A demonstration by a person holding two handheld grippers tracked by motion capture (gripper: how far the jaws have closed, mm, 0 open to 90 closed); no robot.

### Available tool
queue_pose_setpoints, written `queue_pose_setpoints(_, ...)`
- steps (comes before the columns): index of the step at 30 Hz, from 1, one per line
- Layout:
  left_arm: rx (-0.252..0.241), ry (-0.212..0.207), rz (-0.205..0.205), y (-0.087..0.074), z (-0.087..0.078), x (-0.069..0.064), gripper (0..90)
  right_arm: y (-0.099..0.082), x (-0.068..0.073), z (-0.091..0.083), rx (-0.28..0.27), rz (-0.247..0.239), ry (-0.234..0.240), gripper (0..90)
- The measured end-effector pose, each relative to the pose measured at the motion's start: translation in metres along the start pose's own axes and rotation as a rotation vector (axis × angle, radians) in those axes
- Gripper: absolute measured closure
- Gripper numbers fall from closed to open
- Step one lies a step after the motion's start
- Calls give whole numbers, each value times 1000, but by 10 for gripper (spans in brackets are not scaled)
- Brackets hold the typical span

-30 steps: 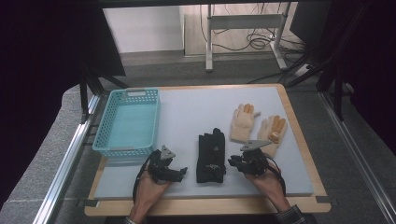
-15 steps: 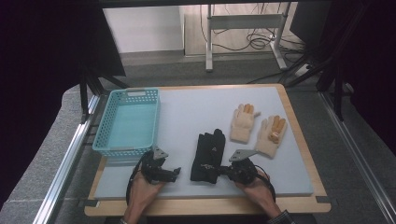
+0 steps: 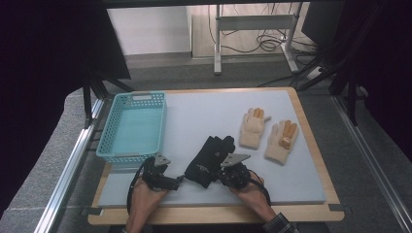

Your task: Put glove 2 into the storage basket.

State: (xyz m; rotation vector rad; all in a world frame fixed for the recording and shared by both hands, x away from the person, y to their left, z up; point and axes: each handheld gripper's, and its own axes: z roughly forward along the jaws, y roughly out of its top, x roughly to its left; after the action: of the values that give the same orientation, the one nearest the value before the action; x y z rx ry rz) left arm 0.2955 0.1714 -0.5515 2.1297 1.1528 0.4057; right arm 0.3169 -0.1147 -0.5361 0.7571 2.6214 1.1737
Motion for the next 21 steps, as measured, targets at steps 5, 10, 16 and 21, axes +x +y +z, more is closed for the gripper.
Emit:
queue_pose_setpoints(5, -2, 4, -6, 0, 0, -1, 0, 2, 2, 4, -9, 5, -1, 827)
queue_pose_setpoints(10, -3, 3, -7, 0, 1, -1, 0, -1, 0, -5, -9, 9, -4, 808)
queue_pose_setpoints(16, -5, 1, -9, 0, 1, -1, 0, -7, -14, -24, -38, 33, -34, 761)
queue_pose_setpoints(21, -5, -1, -10, 0, 1, 0, 0, -14, -27, -39, -43, 52, -83, 690)
